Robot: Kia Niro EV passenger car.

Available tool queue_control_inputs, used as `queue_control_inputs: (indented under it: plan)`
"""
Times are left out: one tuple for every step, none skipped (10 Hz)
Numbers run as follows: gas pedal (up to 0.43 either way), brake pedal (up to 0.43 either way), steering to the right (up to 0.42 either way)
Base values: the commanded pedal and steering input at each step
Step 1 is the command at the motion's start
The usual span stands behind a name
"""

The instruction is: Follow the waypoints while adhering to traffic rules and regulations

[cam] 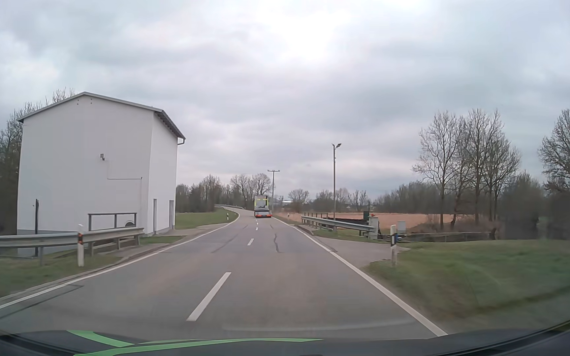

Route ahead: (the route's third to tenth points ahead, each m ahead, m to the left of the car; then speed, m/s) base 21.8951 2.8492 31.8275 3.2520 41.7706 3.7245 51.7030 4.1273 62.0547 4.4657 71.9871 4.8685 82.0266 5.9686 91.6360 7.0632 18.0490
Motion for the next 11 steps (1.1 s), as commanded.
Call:
queue_control_inputs:
  plan:
    - [0.079, 0.0, -0.007]
    - [0.079, 0.0, -0.007]
    - [0.079, 0.0, -0.007]
    - [0.079, 0.0, -0.007]
    - [0.067, 0.0, -0.007]
    - [0.059, 0.0, -0.007]
    - [0.059, 0.0, -0.007]
    - [0.059, 0.0, -0.007]
    - [0.047, 0.0, -0.006]
    - [0.047, 0.0, -0.006]
    - [0.028, 0.0, -0.006]
